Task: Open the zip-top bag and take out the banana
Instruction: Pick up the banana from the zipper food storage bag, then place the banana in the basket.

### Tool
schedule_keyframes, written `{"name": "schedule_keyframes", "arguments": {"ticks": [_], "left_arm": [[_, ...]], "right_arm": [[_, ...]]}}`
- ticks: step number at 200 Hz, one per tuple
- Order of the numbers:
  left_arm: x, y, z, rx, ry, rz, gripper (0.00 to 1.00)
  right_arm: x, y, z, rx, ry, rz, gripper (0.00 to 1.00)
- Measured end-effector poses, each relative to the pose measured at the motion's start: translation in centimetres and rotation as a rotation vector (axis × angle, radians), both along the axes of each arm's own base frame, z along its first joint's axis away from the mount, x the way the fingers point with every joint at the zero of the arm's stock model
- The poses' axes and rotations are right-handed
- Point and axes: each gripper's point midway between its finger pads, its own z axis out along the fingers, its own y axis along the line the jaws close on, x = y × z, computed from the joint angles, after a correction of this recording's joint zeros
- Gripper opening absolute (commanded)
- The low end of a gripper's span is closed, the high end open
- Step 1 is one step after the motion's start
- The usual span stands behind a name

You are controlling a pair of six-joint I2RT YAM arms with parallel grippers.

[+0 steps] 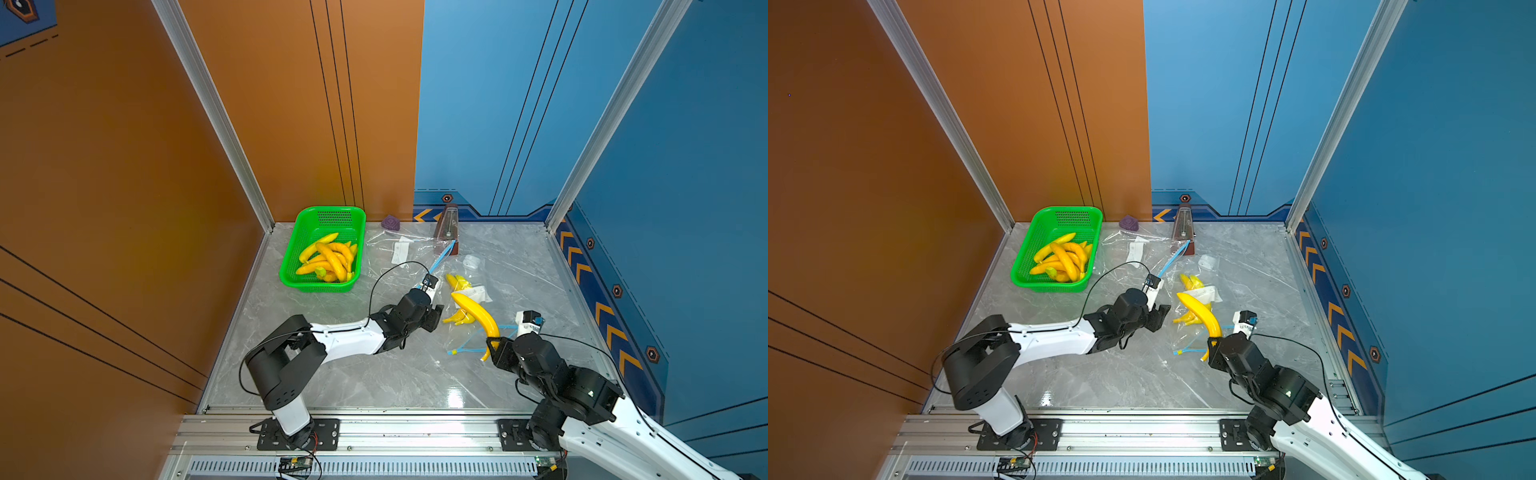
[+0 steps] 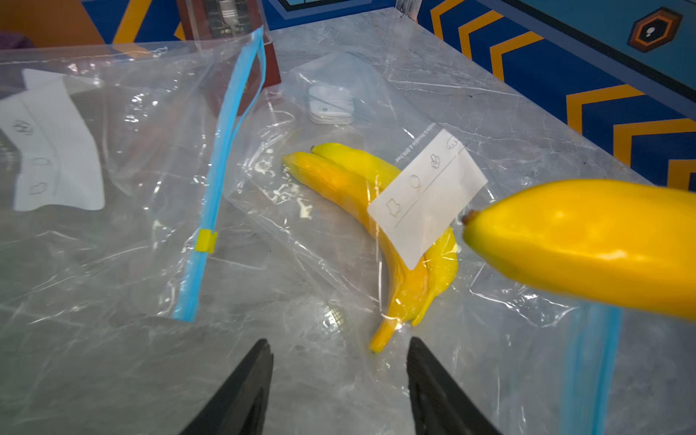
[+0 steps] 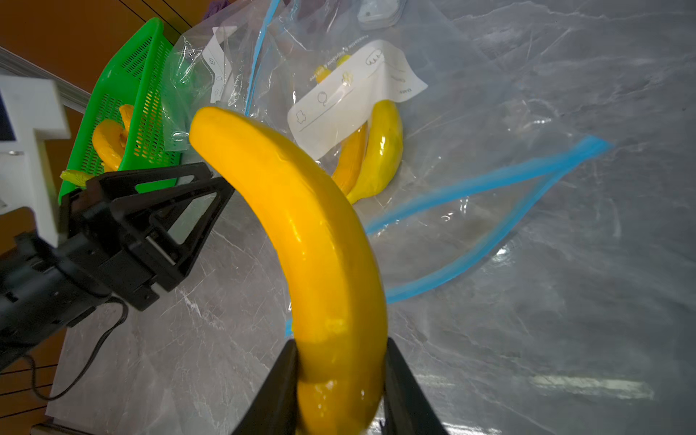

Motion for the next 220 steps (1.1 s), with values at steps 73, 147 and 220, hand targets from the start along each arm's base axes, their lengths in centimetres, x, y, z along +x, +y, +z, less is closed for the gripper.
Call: {"name": "schedule_keyframes", "arguments": {"ticks": [73, 147, 220], "left_arm": [[-2.1, 17.0, 9.3, -0.044, -0.131, 0.366, 0.73], [-6.3, 27.9, 8.9, -0.075, -0.118, 0.665, 0.81], [-7.9, 31.1, 7.2, -0.073, -0.090, 0.758, 0.82]], "right_arm": [[8.2, 10.6, 2.6, -0.074, -0.075, 0.125, 0.11], [17.7, 25.8, 4.3, -0.038, -0.177, 0.279, 0.10], [24.1, 35.9, 3.2, -0.052, -0.259, 0.377, 0.10]]}}
